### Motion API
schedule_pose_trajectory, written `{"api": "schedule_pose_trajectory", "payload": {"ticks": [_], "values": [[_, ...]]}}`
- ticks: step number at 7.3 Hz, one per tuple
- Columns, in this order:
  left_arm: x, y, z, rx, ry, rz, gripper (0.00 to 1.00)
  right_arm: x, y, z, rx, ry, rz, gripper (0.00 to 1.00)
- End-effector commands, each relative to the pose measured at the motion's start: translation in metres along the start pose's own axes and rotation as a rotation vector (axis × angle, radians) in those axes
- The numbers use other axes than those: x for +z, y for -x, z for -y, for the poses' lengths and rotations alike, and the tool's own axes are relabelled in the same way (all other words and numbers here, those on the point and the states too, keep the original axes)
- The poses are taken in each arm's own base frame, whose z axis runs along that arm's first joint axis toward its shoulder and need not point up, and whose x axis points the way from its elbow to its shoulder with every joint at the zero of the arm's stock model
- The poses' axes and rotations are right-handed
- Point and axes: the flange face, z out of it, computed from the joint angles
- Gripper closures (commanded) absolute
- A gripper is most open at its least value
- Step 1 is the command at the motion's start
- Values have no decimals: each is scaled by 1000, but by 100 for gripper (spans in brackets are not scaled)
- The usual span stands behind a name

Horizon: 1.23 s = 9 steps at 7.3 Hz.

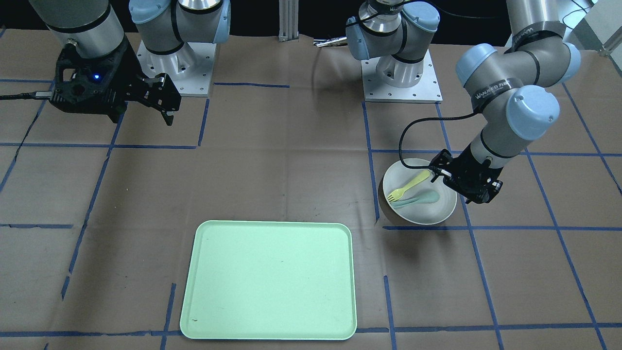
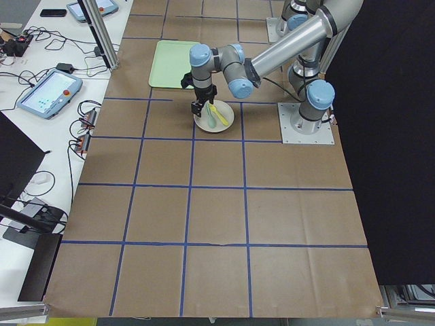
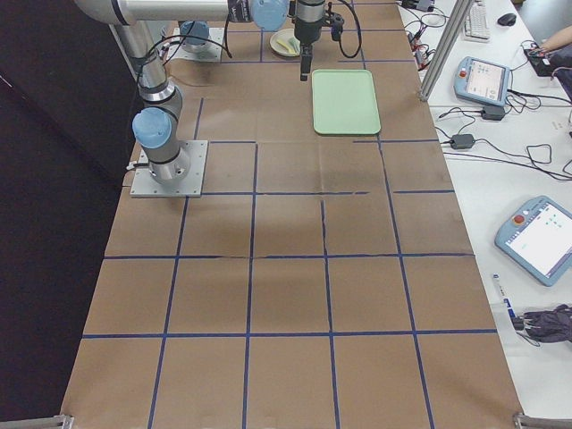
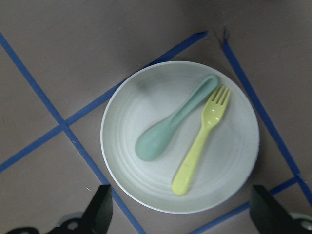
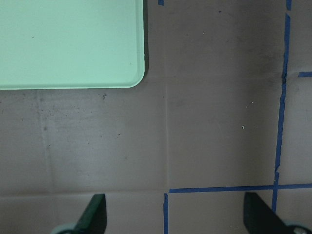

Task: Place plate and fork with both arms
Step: 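Grasp the white plate rim with the left gripper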

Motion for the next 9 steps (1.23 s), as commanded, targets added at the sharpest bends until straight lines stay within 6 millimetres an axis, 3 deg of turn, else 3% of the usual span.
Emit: {"api": "schedule_pose_trajectory", "payload": {"ticks": [1, 2, 4, 5, 7, 9], "values": [[36, 36, 2, 25, -7, -31, 1, 0, 0, 0, -1, 0, 0, 0], [44, 44, 13, 37, -50, -72, 4, 0, 0, 0, -1, 0, 0, 0], [57, 52, 8, 29, -40, -100, 18, 1, 0, 0, -2, 3, -2, 0], [58, 53, 7, 28, -36, -104, 25, 1, 0, 0, -2, 4, 0, 0], [66, 53, 6, 26, -17, -114, 27, 1, 0, 0, -4, 3, 0, 0], [72, 52, 5, 34, -7, -132, 41, 2, 0, 1, -5, 5, 0, 0]]}}
